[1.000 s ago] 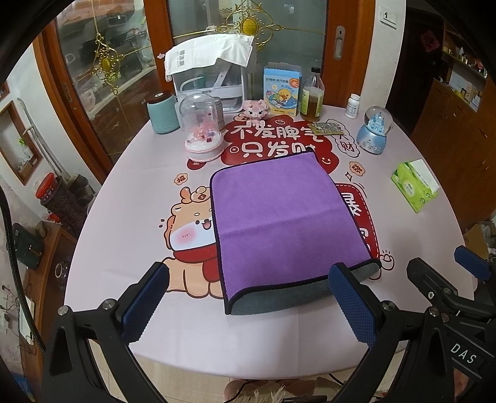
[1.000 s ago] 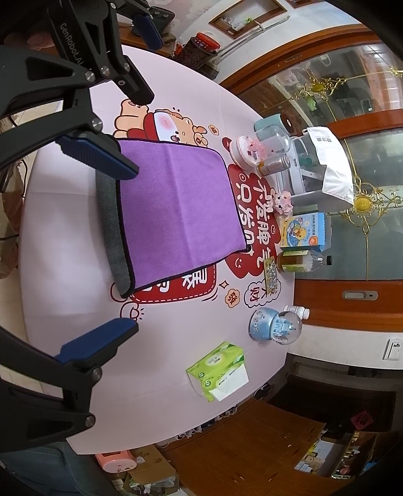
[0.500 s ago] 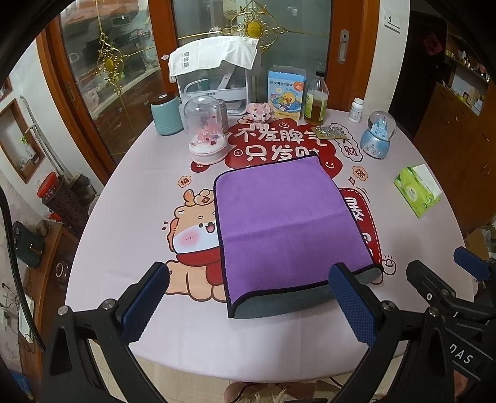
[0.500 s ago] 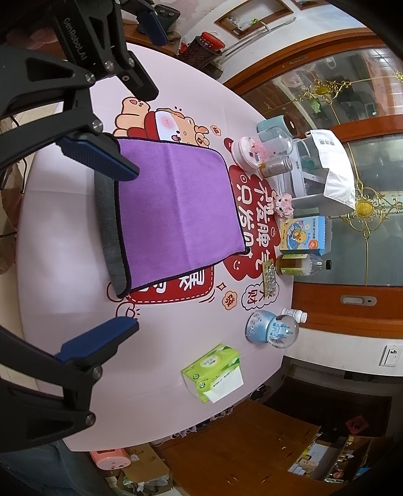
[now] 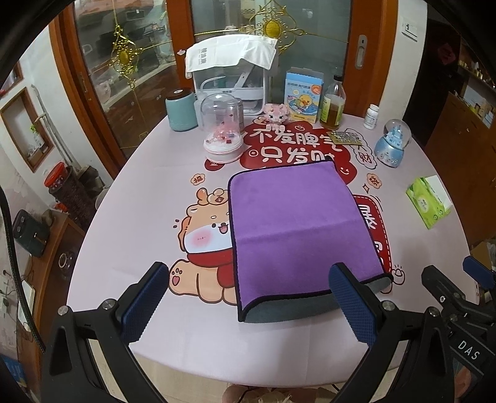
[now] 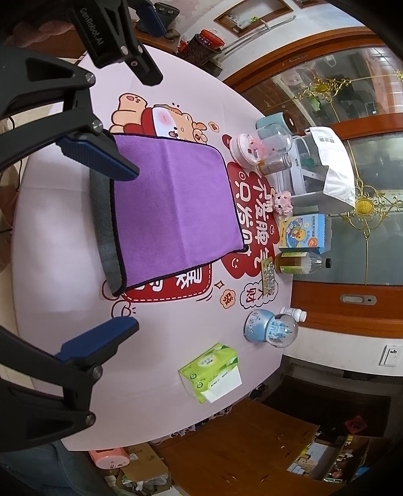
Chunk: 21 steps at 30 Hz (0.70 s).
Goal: Fold towel
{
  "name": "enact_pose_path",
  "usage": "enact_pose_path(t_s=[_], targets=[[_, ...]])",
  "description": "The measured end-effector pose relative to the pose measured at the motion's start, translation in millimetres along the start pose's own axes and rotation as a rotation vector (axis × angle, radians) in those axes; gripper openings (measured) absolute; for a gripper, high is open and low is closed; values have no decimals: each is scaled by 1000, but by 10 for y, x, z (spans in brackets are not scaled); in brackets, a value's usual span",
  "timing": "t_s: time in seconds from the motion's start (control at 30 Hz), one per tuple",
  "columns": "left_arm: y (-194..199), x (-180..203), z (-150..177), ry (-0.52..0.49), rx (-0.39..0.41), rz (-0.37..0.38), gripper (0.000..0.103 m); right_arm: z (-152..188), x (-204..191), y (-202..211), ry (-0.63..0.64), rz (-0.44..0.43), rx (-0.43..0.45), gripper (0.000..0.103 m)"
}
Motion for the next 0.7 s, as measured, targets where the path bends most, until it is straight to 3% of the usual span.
enact_pose_path(t_s=[0.47,0.7], targets=[[-349,-90,90,32,-41,-51,102,29,114,-307,43,33,-26,89],[-550,-83,176,13,-81,-47,102,81,179,-505,70,6,-69,87]])
Point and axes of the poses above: each gripper's, at about its wrist camera, not at the fingertips, and y roughly against the way its jaws point, x to its right, z to its underside, the point moved 3 cm from there along -y, roughly the way its jaws point, and after that the axes turned 7 degrees about -z, right-handed, at the moved point
